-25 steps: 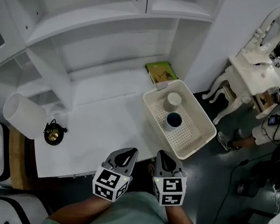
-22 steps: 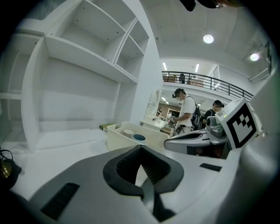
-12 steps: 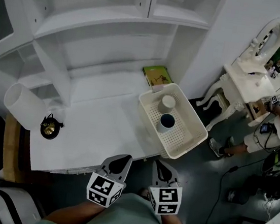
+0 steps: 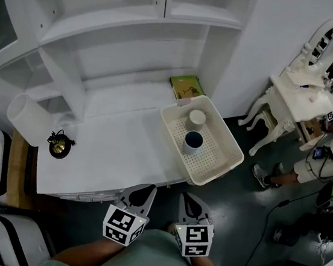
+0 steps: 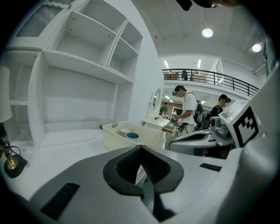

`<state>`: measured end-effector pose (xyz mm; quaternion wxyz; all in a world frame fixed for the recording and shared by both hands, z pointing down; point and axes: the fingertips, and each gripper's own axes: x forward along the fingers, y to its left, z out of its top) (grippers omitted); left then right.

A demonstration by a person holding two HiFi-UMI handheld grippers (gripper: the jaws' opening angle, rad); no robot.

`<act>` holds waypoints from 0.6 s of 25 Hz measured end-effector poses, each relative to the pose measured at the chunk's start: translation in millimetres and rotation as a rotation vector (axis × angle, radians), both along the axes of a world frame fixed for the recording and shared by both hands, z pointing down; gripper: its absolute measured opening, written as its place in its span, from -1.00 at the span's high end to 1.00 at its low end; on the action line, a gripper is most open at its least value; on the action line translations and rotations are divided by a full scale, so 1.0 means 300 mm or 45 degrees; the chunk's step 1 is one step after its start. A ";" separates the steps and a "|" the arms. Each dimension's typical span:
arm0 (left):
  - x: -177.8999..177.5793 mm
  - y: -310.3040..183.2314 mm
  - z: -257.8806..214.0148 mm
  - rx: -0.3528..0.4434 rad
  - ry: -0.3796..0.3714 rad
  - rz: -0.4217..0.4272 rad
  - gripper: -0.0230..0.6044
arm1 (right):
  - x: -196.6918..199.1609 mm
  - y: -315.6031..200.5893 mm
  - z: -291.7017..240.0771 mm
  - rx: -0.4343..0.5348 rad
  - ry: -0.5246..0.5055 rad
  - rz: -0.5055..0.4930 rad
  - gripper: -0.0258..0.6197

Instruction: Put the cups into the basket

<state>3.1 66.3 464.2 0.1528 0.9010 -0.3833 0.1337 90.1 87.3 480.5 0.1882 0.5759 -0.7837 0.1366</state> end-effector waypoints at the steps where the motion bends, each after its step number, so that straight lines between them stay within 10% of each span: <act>1: 0.006 0.004 0.003 -0.001 -0.003 -0.002 0.91 | 0.007 0.001 0.000 0.002 -0.007 0.000 0.88; 15: 0.037 0.021 0.005 -0.007 -0.003 0.008 0.91 | 0.046 0.012 0.000 0.010 -0.009 0.009 0.88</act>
